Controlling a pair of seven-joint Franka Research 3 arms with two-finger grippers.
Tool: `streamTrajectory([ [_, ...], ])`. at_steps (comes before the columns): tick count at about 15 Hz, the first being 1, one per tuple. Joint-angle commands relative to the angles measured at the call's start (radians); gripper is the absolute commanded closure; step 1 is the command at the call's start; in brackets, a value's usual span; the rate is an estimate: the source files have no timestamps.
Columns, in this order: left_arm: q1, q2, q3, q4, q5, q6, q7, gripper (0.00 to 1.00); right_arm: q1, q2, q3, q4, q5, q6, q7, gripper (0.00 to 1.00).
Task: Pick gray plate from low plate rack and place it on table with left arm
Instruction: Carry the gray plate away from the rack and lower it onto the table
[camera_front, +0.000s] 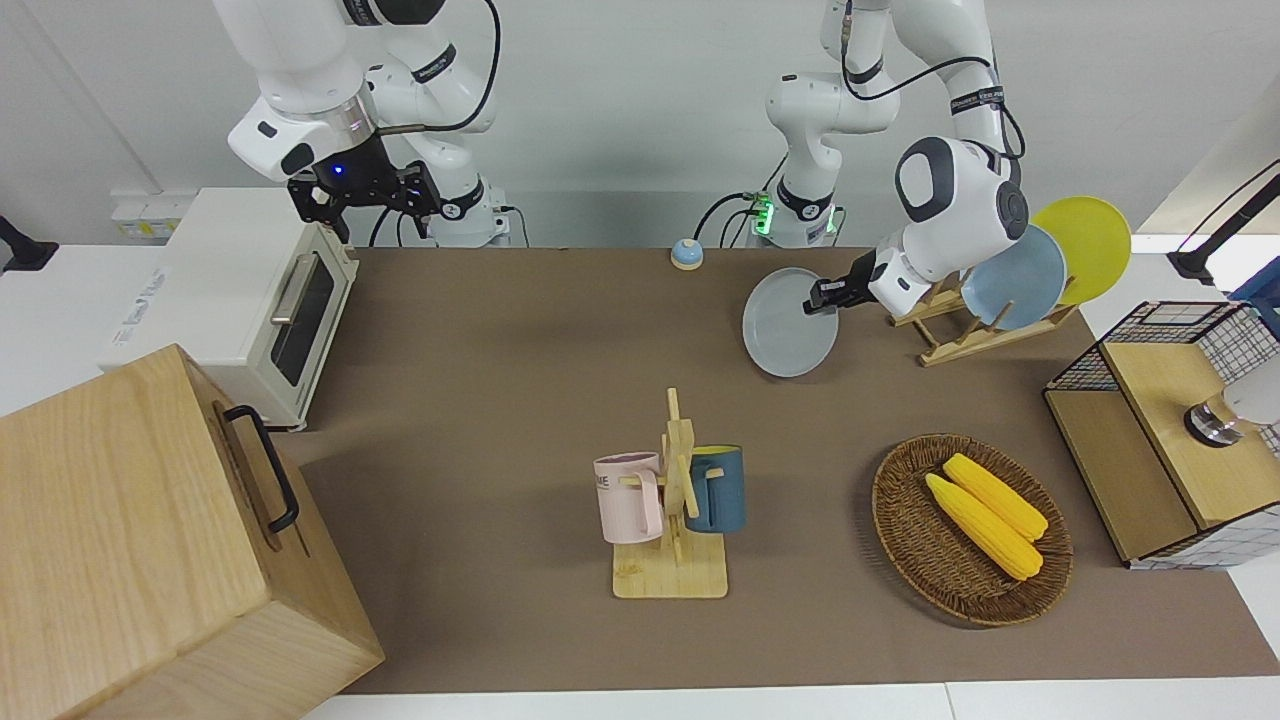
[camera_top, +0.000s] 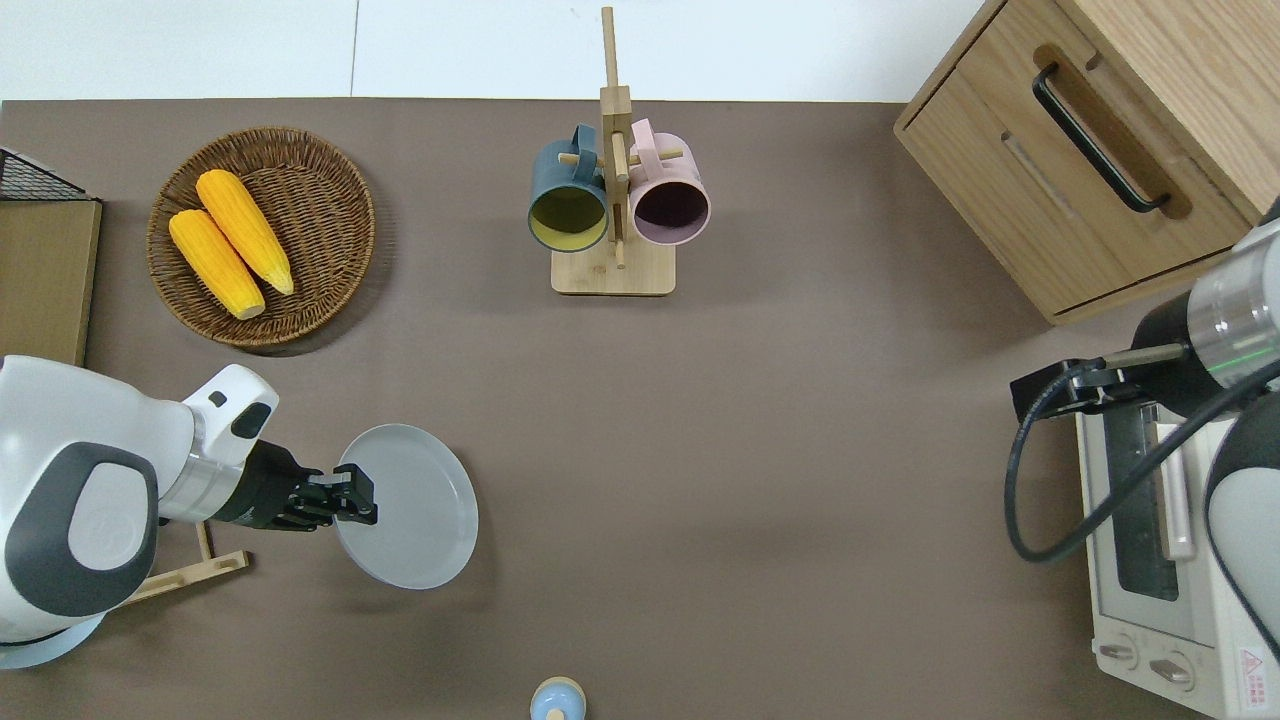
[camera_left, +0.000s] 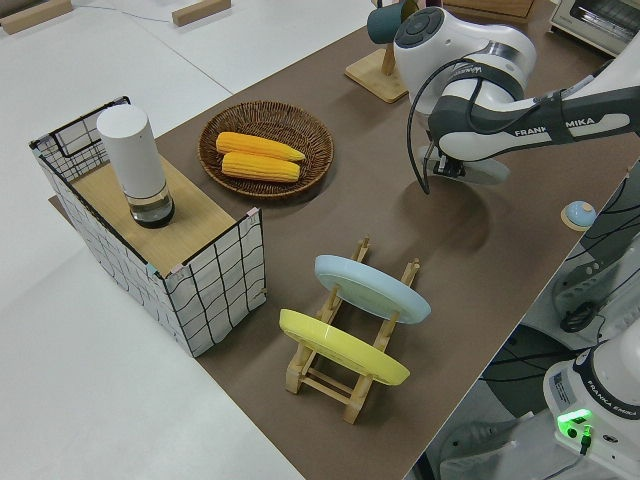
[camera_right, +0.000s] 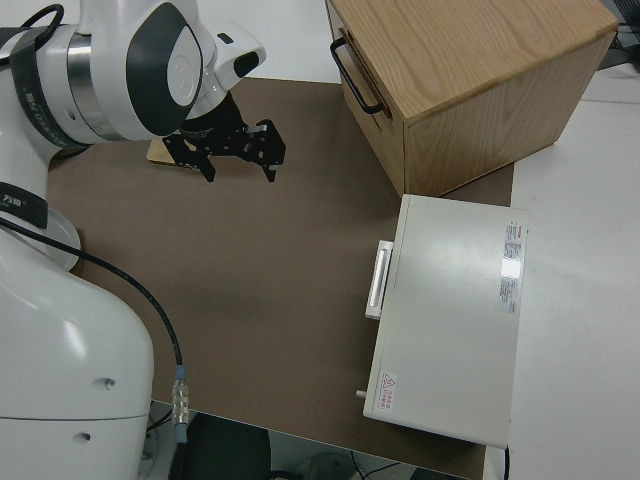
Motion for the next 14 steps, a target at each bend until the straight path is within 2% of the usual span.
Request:
streamTrajectory([
  [1, -0.011, -0.011, 0.005, -0.017, 0.021, 0.029, 0.012, 0.01, -0.023, -0.002, 0.020, 0.007, -0.005, -0.011, 0.012, 0.017],
  [8, -0.011, -0.017, 0.006, -0.011, 0.073, 0.026, 0.010, 0.01, -0.023, -0.004, 0.020, 0.007, -0.005, -0.011, 0.012, 0.017],
  [10, -0.009, -0.027, 0.008, 0.009, 0.150, 0.024, 0.001, 0.01, -0.023, -0.002, 0.021, 0.007, -0.005, -0.011, 0.012, 0.017],
  [12, -0.006, -0.033, 0.009, 0.055, 0.268, 0.004, -0.005, 0.01, -0.023, -0.002, 0.021, 0.007, -0.005, -0.011, 0.012, 0.017],
  [14, -0.003, -0.039, 0.017, 0.109, 0.325, -0.039, -0.026, 0.00, -0.023, -0.002, 0.021, 0.007, -0.005, -0.011, 0.012, 0.017],
])
